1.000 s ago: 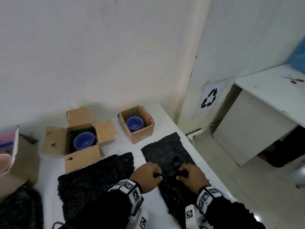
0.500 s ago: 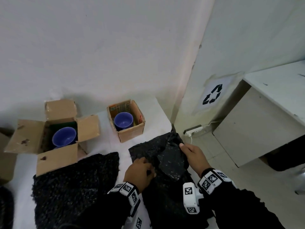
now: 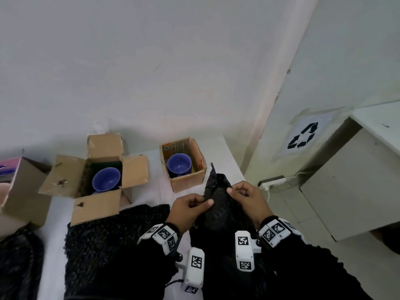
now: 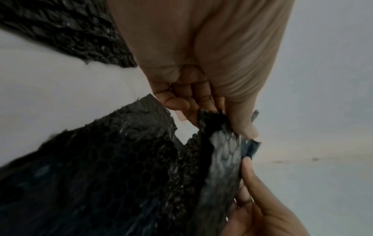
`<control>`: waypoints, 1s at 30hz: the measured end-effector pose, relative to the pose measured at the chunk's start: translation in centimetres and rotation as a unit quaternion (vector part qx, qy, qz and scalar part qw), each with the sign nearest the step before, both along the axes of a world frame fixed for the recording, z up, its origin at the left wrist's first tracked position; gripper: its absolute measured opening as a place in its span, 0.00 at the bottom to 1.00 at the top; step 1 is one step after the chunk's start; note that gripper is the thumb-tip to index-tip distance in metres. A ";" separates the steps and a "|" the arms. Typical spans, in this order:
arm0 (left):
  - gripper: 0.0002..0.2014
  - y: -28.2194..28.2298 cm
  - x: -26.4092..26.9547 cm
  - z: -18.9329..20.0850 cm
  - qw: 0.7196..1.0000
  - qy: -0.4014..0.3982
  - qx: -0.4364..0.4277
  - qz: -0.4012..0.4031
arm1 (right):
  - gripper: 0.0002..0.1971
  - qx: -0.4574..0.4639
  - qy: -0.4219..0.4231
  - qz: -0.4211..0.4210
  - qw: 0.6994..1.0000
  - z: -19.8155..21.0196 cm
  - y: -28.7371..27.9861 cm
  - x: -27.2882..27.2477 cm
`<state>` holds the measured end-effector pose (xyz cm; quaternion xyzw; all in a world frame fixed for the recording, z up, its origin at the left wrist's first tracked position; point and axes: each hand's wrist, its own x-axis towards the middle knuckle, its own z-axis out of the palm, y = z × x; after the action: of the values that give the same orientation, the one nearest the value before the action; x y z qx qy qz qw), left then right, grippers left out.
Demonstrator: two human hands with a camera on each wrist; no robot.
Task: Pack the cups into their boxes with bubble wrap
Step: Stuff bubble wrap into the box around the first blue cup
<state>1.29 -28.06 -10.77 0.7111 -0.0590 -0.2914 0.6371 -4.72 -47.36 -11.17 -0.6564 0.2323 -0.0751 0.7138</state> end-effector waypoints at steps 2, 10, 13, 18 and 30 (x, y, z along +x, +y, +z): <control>0.10 0.7 0.8 0.7 1.000 -0.001 -0.002 0.025 | 0.04 -0.004 -0.004 0.015 1.000 0.4 0.2 0.8; 0.13 3.3 7.4 4.4 0.965 -0.207 0.054 0.152 | 0.12 -0.149 -0.012 -0.011 0.989 1.6 -0.3 6.6; 0.10 3.7 10.7 6.0 0.923 -0.324 0.142 0.152 | 0.13 -0.247 -0.079 -0.082 0.962 3.1 0.3 9.8; 0.26 3.8 15.8 5.6 0.887 -0.376 0.265 0.042 | 0.15 -0.390 -0.148 -0.081 0.905 3.5 2.0 14.9; 0.15 3.2 18.6 1.3 0.725 -0.534 0.426 -0.091 | 0.16 -0.688 -0.081 0.105 0.713 0.2 4.0 20.5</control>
<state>19.90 -24.88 -9.49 0.9369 -0.3236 0.0857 0.1010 15.77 -43.38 -11.01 -0.9777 -0.0129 -0.1919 0.0839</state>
